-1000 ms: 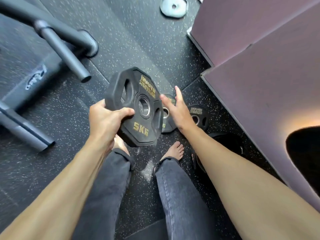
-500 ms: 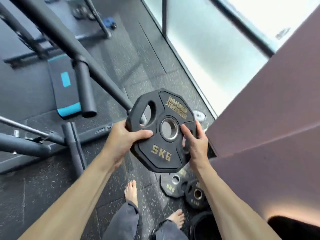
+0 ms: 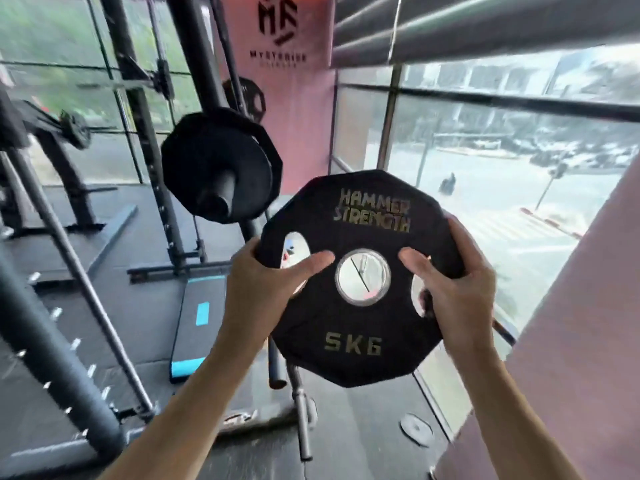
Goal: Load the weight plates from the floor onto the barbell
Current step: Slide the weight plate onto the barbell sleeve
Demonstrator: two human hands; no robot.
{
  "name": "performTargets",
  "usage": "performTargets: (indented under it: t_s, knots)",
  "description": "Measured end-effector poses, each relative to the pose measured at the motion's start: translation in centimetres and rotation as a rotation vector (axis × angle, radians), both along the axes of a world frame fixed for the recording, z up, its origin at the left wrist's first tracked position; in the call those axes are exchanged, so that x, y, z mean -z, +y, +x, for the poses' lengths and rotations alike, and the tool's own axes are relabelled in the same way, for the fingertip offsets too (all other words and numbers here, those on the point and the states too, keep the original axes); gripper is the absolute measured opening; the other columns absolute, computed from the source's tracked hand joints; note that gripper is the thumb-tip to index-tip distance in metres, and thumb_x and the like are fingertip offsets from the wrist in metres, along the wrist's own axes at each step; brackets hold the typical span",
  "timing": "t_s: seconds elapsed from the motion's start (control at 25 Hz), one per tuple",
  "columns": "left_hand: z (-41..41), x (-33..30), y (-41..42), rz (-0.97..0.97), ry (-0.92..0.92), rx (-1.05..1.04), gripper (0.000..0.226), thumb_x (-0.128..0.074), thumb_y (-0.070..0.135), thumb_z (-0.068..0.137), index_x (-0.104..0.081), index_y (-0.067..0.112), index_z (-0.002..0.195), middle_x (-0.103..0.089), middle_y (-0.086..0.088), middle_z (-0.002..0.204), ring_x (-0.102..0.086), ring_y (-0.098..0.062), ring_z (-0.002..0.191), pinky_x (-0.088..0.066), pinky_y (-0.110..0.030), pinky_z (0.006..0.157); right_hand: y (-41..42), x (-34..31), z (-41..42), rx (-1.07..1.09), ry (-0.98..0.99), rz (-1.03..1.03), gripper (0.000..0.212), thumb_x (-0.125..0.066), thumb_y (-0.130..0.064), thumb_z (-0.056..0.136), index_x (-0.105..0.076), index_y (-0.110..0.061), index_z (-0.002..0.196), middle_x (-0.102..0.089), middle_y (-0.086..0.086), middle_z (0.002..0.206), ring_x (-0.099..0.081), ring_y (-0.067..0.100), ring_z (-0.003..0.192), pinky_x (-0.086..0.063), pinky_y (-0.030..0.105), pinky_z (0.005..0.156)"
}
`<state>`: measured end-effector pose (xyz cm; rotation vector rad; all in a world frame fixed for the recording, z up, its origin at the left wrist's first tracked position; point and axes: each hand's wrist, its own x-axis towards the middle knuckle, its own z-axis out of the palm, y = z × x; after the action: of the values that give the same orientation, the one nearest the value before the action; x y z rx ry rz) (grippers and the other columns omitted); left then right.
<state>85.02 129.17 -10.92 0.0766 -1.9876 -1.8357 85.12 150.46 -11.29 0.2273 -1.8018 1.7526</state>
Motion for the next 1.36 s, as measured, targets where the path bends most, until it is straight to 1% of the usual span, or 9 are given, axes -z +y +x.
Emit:
performTargets:
  t_s: [0.12, 0.32, 0.52, 0.64, 0.76, 0.84, 1.04, 1.2, 1.36]
  knots:
    - [3.7, -5.3, -5.0, -0.025, 0.204, 0.004, 0.028, -0.091, 0.034, 0.060, -0.064, 0.028, 0.065, -0.063, 0.023, 0.055, -0.059, 0.006, 0.052, -0.043, -0.010, 0.051, -5.2, -5.6, 3.4, 0.001, 0.120, 0.025, 0.048, -0.082, -0.011, 0.079, -0.069, -0.029, 0.121, -0.072, -0.006, 0.093, -0.060, 0.006, 0.064, -0.047, 0.016, 0.056]
    - [9.2, -10.2, -15.6, -0.021, 0.330, -0.050, 0.030, -0.091, 0.032, 0.064, -0.064, 0.031, 0.053, -0.059, 0.020, 0.049, -0.055, 0.003, 0.045, -0.045, -0.020, 0.051, -15.8, -10.8, 7.7, -0.075, 0.271, 0.048, 0.044, -0.081, -0.015, 0.080, -0.070, -0.029, 0.119, -0.075, -0.005, 0.099, -0.063, 0.009, 0.070, -0.048, 0.027, 0.065]
    - [13.0, -13.1, -26.6, -0.003, 0.360, -0.155, 0.035, -0.093, 0.038, 0.060, -0.070, 0.015, 0.071, -0.065, 0.006, 0.060, -0.060, -0.013, 0.055, -0.053, -0.035, 0.055, -26.8, -14.1, 9.4, -0.152, 0.320, 0.057, 0.045, -0.083, -0.019, 0.079, -0.069, -0.030, 0.121, -0.072, -0.006, 0.092, -0.059, 0.005, 0.063, -0.046, 0.023, 0.059]
    - [15.3, -13.6, -32.0, -0.026, 0.411, -0.220, 0.031, -0.093, 0.036, 0.061, -0.066, 0.021, 0.067, -0.063, 0.008, 0.061, -0.060, -0.011, 0.057, -0.052, -0.028, 0.049, -32.4, -15.0, 10.1, -0.210, 0.371, 0.056, 0.047, -0.084, -0.017, 0.078, -0.070, -0.027, 0.121, -0.074, 0.004, 0.095, -0.066, 0.022, 0.073, -0.057, 0.032, 0.069]
    - [17.4, -14.1, -36.2, -0.024, 0.457, -0.269, 0.034, -0.092, 0.034, 0.062, -0.069, 0.023, 0.085, -0.067, 0.016, 0.066, -0.063, -0.003, 0.058, -0.048, -0.022, 0.049, -37.4, -16.0, 10.4, -0.291, 0.408, 0.039, 0.049, -0.086, -0.015, 0.075, -0.071, -0.026, 0.121, -0.076, -0.008, 0.098, -0.070, 0.013, 0.088, -0.056, 0.028, 0.081]
    - [18.2, -14.5, -38.8, -0.029, 0.469, -0.299, 0.029, -0.090, 0.030, 0.066, -0.067, 0.024, 0.083, -0.066, 0.020, 0.062, -0.061, 0.003, 0.053, -0.046, -0.016, 0.049, -40.5, -16.8, 10.1, -0.347, 0.423, 0.021, 0.051, -0.086, -0.012, 0.074, -0.070, -0.029, 0.119, -0.076, -0.011, 0.103, -0.071, 0.009, 0.098, -0.054, 0.023, 0.084]
    - [19.5, -14.7, -44.0, -0.116, 0.514, -0.438, 0.021, -0.088, 0.029, 0.069, -0.070, 0.026, 0.079, -0.073, 0.018, 0.071, -0.068, 0.002, 0.066, -0.049, -0.014, 0.060, -47.2, -17.0, 8.4, -0.469, 0.408, 0.010, 0.048, -0.086, -0.012, 0.074, -0.071, -0.019, 0.119, -0.075, -0.007, 0.096, -0.068, 0.006, 0.083, -0.051, 0.019, 0.076]
    - [18.8, -13.1, -48.2, -0.118, 0.492, -0.531, 0.028, -0.087, 0.037, 0.066, -0.073, 0.022, 0.084, -0.075, 0.009, 0.074, -0.070, -0.005, 0.071, -0.051, -0.020, 0.061, -51.8, -15.7, 6.9, -0.522, 0.366, 0.010, 0.053, -0.086, -0.007, 0.073, -0.070, -0.016, 0.123, -0.075, -0.012, 0.100, -0.069, 0.000, 0.092, -0.052, 0.016, 0.080]
    - [17.1, -11.4, -53.5, -0.082, 0.434, -0.553, 0.023, -0.089, 0.034, 0.068, -0.072, 0.026, 0.082, -0.075, 0.017, 0.077, -0.070, -0.001, 0.072, -0.053, -0.024, 0.067, -56.7, -14.5, 5.6, -0.488, 0.320, 0.082, 0.060, -0.089, -0.019, 0.071, -0.068, -0.024, 0.127, -0.075, -0.015, 0.106, -0.070, 0.002, 0.100, -0.056, 0.028, 0.090]
